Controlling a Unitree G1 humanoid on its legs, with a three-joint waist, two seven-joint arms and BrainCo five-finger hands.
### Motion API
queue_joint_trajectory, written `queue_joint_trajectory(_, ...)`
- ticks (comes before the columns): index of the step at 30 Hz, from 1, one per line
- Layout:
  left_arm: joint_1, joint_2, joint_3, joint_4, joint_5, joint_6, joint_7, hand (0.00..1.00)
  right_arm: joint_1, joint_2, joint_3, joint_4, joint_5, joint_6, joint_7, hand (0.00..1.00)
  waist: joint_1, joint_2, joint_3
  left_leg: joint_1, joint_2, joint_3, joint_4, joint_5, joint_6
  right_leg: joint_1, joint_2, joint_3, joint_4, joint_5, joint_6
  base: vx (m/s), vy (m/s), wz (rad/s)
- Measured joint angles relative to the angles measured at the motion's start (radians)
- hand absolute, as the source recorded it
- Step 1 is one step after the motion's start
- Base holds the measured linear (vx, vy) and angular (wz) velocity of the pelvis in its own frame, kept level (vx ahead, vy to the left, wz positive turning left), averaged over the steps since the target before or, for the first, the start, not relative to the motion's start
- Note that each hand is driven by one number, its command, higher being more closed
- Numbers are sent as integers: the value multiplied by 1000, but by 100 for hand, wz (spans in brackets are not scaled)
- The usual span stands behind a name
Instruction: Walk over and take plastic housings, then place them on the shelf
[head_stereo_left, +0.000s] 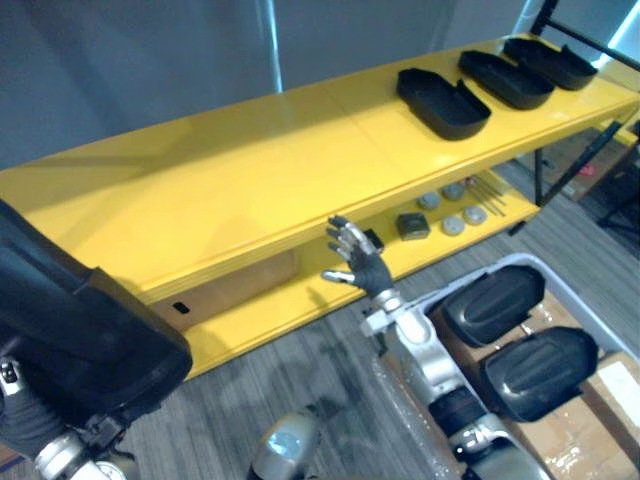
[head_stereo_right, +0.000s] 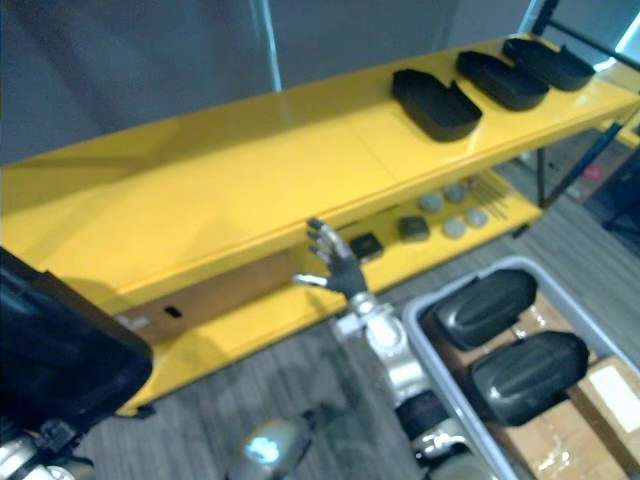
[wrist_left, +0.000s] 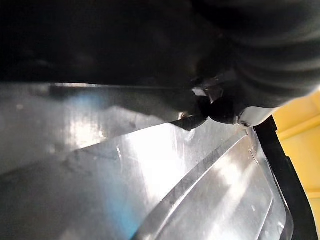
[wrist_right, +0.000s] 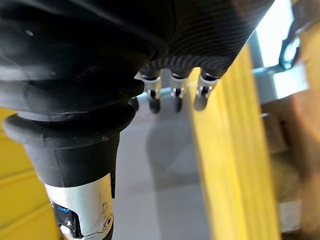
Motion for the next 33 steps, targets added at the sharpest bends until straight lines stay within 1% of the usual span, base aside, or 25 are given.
queue_joint_trajectory(1, -18, 17, -31, 0, -23, 0, -28, 100, 20, -3, -6, -5, -11, -4, -23, 0, -23, -5, 2, -10, -10, -17, -10, 6, 6, -30, 12, 90, 12, -20, -24, -124, 32, 34)
queue_joint_trajectory(2, -29, 27, -50, 0, -30, 0, -40, 100, 40, -5, -15, -14, -12, -4, -33, 0, -35, -8, 2, -17, -18, -28, -18, 15, 7, -44, 15, 127, 18, -27, -33, -84, 19, 61)
queue_joint_trajectory(3, -57, 47, -83, 0, -35, -2, -62, 100, 79, -14, -32, -33, -23, -6, -43, 0, -56, -10, 8, -23, -28, -42, -29, 30, 7, -60, 19, 182, 27, -38, -45, -55, 9, 50)
queue_joint_trajectory(6, -104, 89, -131, -3, -38, -5, -66, 100, 166, -38, -61, -63, -52, -14, -42, 0, -82, -13, 13, -51, -24, -31, -30, 50, -5, -91, 20, 195, 40, -35, -35, -38, 1, 10)
queue_joint_trajectory(8, -118, 92, -143, -5, -36, -5, -56, 100, 194, -51, -85, -82, -52, -16, -32, 0, -98, -16, 17, -54, -19, -20, -29, 52, -6, -108, 19, 210, 47, -33, -32, -16, -4, -19)
queue_joint_trajectory(9, -121, 92, -147, -5, -37, -4, -54, 100, 198, -56, -93, -88, -53, -23, -31, 0, -102, -17, 18, -54, -12, -5, -30, 52, -6, -119, 18, 226, 54, -32, -32, -32, 13, -44)
queue_joint_trajectory(10, -129, 93, -165, -5, -36, -4, -52, 100, 200, -60, -111, -93, -52, -45, -25, 0, -105, -18, 18, -54, -5, 16, -31, 52, -6, -130, 18, 249, 60, -33, -33, -39, 14, -40)
queue_joint_trajectory(12, -137, 93, -176, -5, -34, -4, -51, 100, 205, -60, -126, -112, -51, -57, -18, 0, -107, -18, 18, -54, 1, 28, -34, 52, -6, -139, 19, 264, 66, -35, -36, -57, 7, -29)
queue_joint_trajectory(14, -137, 93, -176, -5, -30, -4, -42, 100, 209, -58, -129, -147, -51, -82, -9, 0, -119, -20, 19, -54, 7, 38, -38, 50, -5, -150, 19, 277, 72, -35, -36, -47, -3, -18)
queue_joint_trajectory(16, -140, 93, -175, -5, -24, -4, -23, 100, 210, -54, -131, -170, -54, -93, -11, 0, -127, -24, 28, -54, 8, 48, -38, 48, -1, -155, 14, 281, 82, -36, -35, -24, 2, -8)
queue_joint_trajectory(18, -150, 93, -176, -5, -17, -4, -15, 100, 213, -47, -153, -176, -70, -115, -17, 0, -130, -29, 39, -56, 6, 65, -38, 44, 5, -157, 3, 280, 94, -43, -26, -6, 10, 4)
queue_joint_trajectory(19, -158, 95, -175, -7, -15, -5, -9, 100, 214, -44, -167, -177, -72, -127, -34, 0, -130, -35, 44, -61, 7, 85, -33, 40, 10, -157, -7, 278, 103, -52, -20, -4, 23, 15)
queue_joint_trajectory(20, -163, 95, -175, -7, -14, -5, -7, 100, 216, -42, -176, -182, -76, -129, -41, 0, -131, -37, 45, -67, 4, 90, -25, 37, 13, -158, -13, 274, 105, -58, -14, 12, 35, 18)
queue_joint_trajectory(22, -179, 98, -160, -15, 18, -6, 17, 100, 211, -40, -220, -213, -110, -152, -96, 0, -129, -43, 47, -108, 5, 140, 36, 3, 26, -172, -34, 273, 128, -85, -1, 39, 74, 18)
queue_joint_trajectory(23, -180, 100, -156, -19, 23, -6, 19, 100, 210, -40, -232, -215, -110, -162, -105, 0, -130, -44, 47, -118, 5, 153, 60, -13, 32, -172, -39, 273, 136, -91, 1, 83, 100, 5)
queue_joint_trajectory(24, -180, 104, -151, -21, 32, -12, 24, 100, 209, -38, -257, -215, -109, -170, -125, 0, -129, -48, 49, -126, 5, 178, 108, -51, 44, -168, -46, 278, 170, -93, 15, 172, 116, -3)
queue_joint_trajectory(25, -183, 115, -150, -21, 51, -13, 34, 100, 210, -38, -286, -217, -110, -170, -138, 0, -132, -49, 50, -124, -1, 182, 152, -81, 53, -200, -68, 326, 278, -83, 18, 184, 138, 2)
queue_joint_trajectory(26, -186, 123, -150, -21, 56, -13, 34, 100, 212, -37, -303, -218, -110, -170, -145, 0, -137, -50, 50, -121, -9, 178, 173, -90, 52, -223, -77, 358, 347, -74, 10, 222, 140, 24)
queue_joint_trajectory(27, -192, 145, -149, -27, 67, -13, 31, 100, 210, -36, -336, -222, -116, -170, -155, 0, -152, -56, 51, -106, -25, 166, 196, -105, 60, -267, -86, 419, 467, -33, -1, 191, 91, 46)
queue_joint_trajectory(28, -208, 170, -139, -47, 99, -12, 31, 100, 209, -34, -385, -238, -127, -170, -167, 0, -167, -62, 53, -84, -30, 132, 188, -108, 67, -340, -84, 490, 601, 65, -28, 193, 48, 52)
queue_joint_trajectory(29, -215, 179, -132, -61, 103, -12, 30, 100, 208, -35, -407, -249, -131, -170, -167, 0, -178, -62, 53, -78, -28, 114, 184, -109, 68, -367, -71, 510, 634, 51, -41, 173, -6, 56)
queue_joint_trajectory(30, -232, 194, -124, -78, 101, -13, 31, 100, 208, -40, -439, -267, -130, -174, -165, 0, -187, -60, 54, -71, -21, 87, 176, -109, 68, -392, -43, 532, 635, 15, -57, 145, -36, 57)
queue_joint_trajectory(31, -268, 214, -118, -87, 99, -13, 33, 100, 207, -50, -476, -290, -129, -188, -163, 0, -190, -55, 54, -67, -5, 54, 168, -109, 68, -421, 8, 547, 574, -17, -75, 159, -77, 67)
queue_joint_trajectory(32, -307, 230, -117, -85, 99, -10, 34, 100, 206, -65, -510, -313, -129, -193, -160, 0, -192, -52, 55, -61, 11, 20, 152, -108, 65, -444, 54, 560, 470, -24, -83, 116, -98, 58)
queue_joint_trajectory(33, -321, 234, -118, -85, 98, -8, 36, 100, 206, -73, -525, -325, -129, -194, -156, 0, -195, -52, 55, -56, 21, 4, 143, -109, 60, -455, 77, 569, 409, -24, -82, 103, -140, 50)
